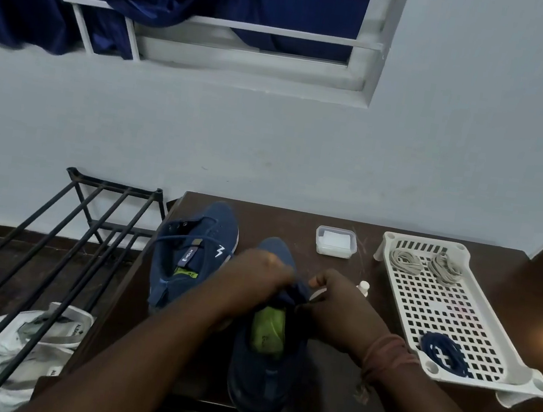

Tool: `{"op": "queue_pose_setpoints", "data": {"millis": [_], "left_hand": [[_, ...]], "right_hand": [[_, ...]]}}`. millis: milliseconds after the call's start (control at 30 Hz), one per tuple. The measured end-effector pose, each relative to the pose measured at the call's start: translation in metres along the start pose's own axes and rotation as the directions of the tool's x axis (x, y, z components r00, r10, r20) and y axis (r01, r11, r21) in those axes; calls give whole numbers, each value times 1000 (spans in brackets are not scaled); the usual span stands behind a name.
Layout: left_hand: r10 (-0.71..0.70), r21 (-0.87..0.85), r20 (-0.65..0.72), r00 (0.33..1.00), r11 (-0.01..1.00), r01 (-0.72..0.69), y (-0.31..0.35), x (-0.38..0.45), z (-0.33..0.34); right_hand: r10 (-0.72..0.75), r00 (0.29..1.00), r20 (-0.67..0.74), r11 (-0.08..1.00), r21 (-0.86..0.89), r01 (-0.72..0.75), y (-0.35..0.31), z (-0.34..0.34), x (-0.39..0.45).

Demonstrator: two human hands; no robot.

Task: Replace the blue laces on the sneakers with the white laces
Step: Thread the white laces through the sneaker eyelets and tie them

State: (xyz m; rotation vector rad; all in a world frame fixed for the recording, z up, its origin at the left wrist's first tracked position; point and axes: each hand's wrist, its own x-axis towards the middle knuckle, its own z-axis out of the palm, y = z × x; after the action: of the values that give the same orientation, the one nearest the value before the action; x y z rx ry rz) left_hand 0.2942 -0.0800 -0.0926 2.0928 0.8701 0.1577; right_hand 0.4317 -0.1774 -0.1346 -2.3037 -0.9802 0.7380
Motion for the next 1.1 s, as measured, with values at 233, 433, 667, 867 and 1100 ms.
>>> {"op": "queue_pose_setpoints", "data": {"millis": [233,433,667,867,1100], "left_hand": [[-111,-268,-54,992,959,93,-14,6,-5],[69,108,-107,992,993,-57,-7,1,-6],[-77,-804,-120,990,593,-51,6,0,-24],[158,152,-233,960,980,-125,-9,1,-3],[273,454,-223,936,878,-149,6,1,3]], "right_hand": [[-21,998,-61,998,-62,17,-1,6,0],[-53,996,-74,994,-102,45,1,8,1],[-70,994,-84,993,-97,62,2,9,1],[-111,990,-86,989,-104,102,0,9,-2],[-114,991,-72,986,-130,104,-2,6,-6]]}}
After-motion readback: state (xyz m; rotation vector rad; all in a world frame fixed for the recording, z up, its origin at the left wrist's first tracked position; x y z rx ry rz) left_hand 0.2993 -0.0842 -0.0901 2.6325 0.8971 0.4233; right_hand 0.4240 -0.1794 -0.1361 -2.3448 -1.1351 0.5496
